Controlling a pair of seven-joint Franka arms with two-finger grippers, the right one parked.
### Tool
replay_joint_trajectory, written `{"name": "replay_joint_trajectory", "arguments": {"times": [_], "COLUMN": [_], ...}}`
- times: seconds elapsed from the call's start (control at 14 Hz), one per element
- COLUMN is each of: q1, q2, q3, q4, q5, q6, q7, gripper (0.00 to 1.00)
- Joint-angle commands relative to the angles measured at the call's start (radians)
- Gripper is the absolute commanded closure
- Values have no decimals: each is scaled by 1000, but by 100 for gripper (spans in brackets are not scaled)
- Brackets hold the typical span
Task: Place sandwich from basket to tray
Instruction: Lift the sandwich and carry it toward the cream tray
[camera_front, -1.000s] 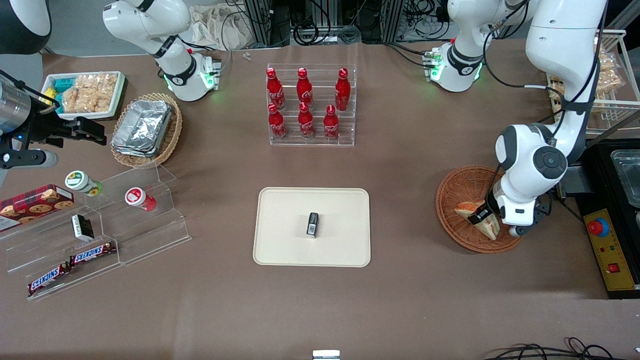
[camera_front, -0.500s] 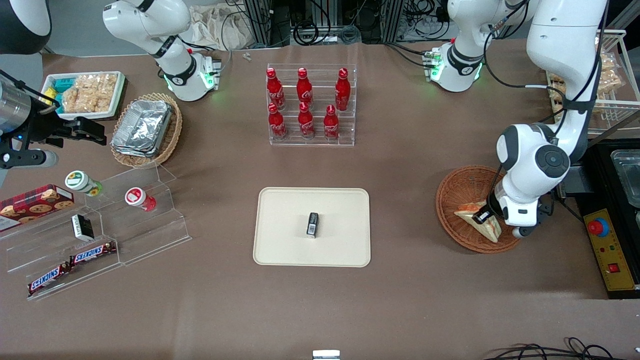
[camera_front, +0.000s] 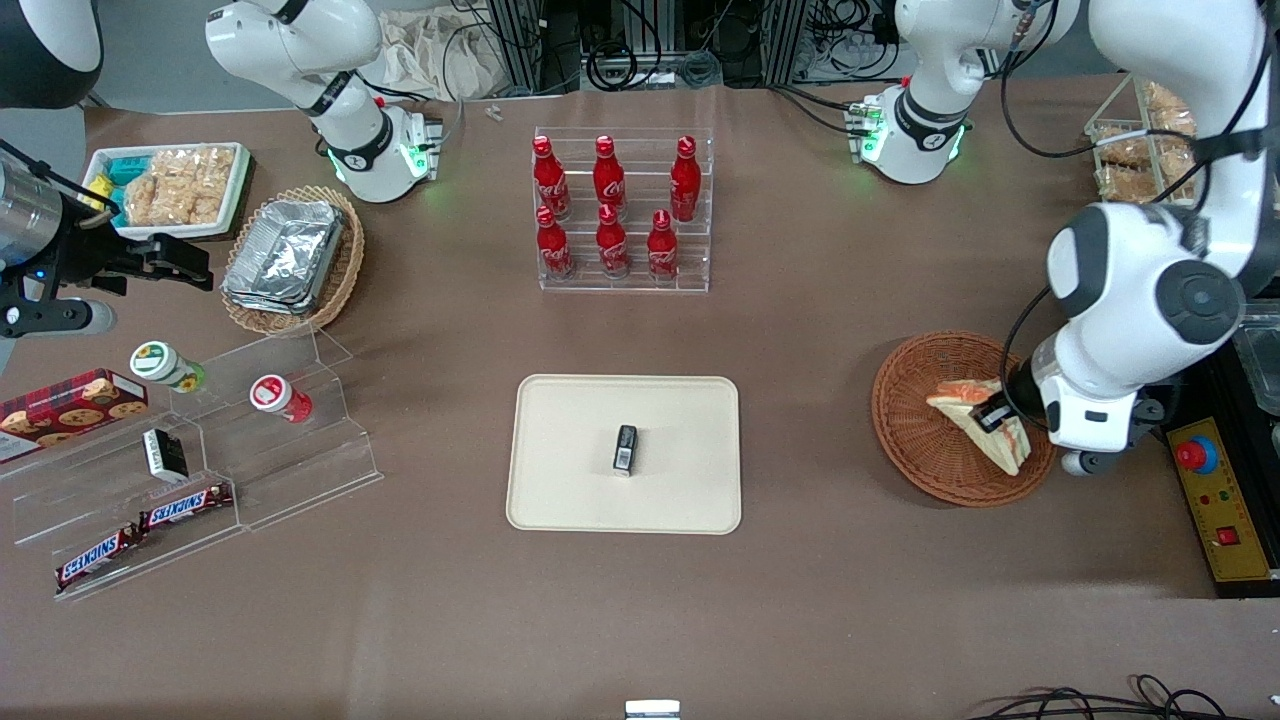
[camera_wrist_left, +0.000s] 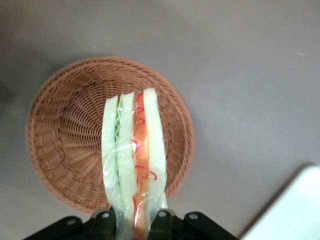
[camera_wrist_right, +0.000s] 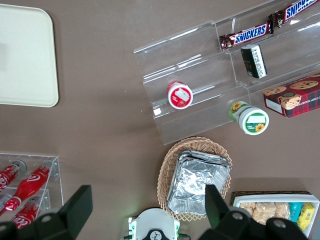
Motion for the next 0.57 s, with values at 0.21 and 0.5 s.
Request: {"name": "replay_joint_trajectory", "arguments": {"times": [0.21,0.5], "q1": [-123,-290], "q2": [121,280], "q3": [-65,-65], "q4": [288,417], "q5": [46,69], "q6": [-187,-181], "q7": [64,35], "gripper": [100,100]}}
